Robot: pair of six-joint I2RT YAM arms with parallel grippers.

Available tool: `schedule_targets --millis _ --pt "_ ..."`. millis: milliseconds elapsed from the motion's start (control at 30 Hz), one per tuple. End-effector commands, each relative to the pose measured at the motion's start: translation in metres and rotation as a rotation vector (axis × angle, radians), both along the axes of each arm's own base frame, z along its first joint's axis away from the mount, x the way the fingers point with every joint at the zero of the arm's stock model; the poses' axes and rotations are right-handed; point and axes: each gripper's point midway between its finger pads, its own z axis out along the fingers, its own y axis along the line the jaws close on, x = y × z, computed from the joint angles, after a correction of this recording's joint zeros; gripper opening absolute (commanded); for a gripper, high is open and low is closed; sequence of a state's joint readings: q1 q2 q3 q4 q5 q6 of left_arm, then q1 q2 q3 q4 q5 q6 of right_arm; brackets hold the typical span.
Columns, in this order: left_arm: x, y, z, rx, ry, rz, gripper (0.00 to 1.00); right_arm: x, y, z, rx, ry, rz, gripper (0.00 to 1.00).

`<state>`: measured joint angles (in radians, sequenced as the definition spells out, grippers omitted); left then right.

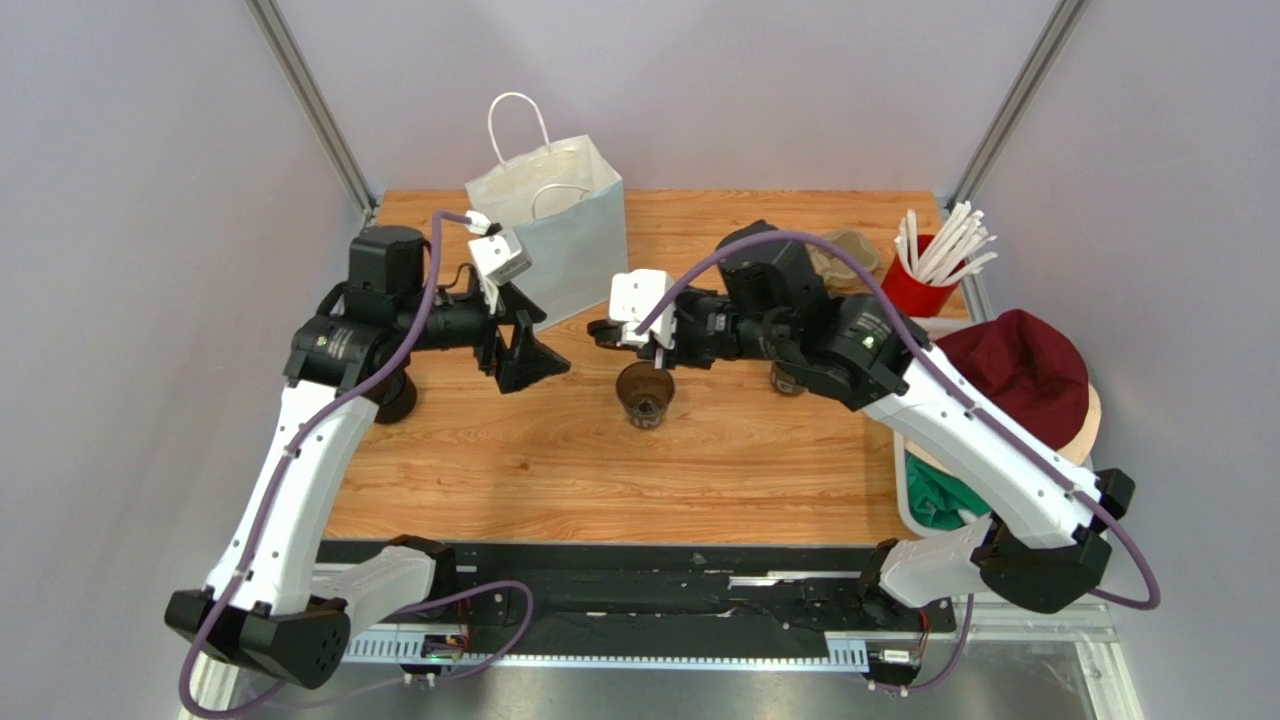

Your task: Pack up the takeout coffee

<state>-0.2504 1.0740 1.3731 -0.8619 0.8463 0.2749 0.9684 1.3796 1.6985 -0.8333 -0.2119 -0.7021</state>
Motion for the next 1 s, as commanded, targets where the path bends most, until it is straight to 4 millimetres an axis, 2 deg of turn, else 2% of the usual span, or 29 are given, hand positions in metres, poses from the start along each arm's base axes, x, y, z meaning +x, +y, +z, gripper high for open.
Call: schedule_targets --millis 0,33,133,200,233,267,333,367,400,433,467,667,967 --pt "0.01 -0.007 -0.002 -0.054 -0.044 -0.054 0.93 -0.012 -0.012 0.038 0.175 0.064 0.028 0.19" --pt "0.01 -0.008 -0.006 -0.059 -0.041 -0.063 0.95 -0.012 -0.015 0.041 0.194 0.077 0.026 0.19" --pt "0.005 -0.014 0.002 -0.102 -0.085 -0.127 0.96 -0.013 -0.028 0.053 0.27 0.146 0.024 0.18" --pt "0.002 -0.02 0.02 -0.155 -0.16 -0.177 0.96 -0.017 -0.034 0.058 0.326 0.211 0.036 0.18" --pt "-0.002 -0.022 0.02 -0.186 -0.141 -0.184 0.97 -0.018 -0.035 0.058 0.341 0.231 0.04 0.17" --pt "-0.006 -0.025 0.039 -0.226 -0.238 -0.22 0.97 -0.023 -0.034 0.059 0.368 0.271 0.061 0.17" --pt "-0.009 -0.03 0.048 -0.281 -0.191 -0.236 0.96 -0.023 -0.04 0.055 0.391 0.315 0.055 0.17" --pt "-0.005 -0.033 0.055 -0.306 -0.206 -0.256 0.95 -0.027 -0.039 0.06 0.416 0.329 0.091 0.17" --pt "-0.004 -0.035 0.054 -0.325 -0.191 -0.256 0.94 -0.024 -0.042 0.055 0.433 0.386 0.07 0.17" --pt "-0.003 -0.037 0.066 -0.367 -0.212 -0.264 0.94 -0.024 -0.042 0.055 0.446 0.409 0.079 0.17" --pt "-0.004 -0.04 0.065 -0.381 -0.198 -0.271 0.94 -0.026 -0.041 0.062 0.473 0.411 0.111 0.17" --pt "-0.01 -0.062 0.053 -0.391 -0.133 -0.335 0.95 -0.015 -0.041 0.066 0.532 0.511 0.115 0.16" --pt "-0.012 -0.068 0.057 -0.42 -0.113 -0.366 0.95 -0.013 -0.039 0.058 0.553 0.582 0.132 0.15"
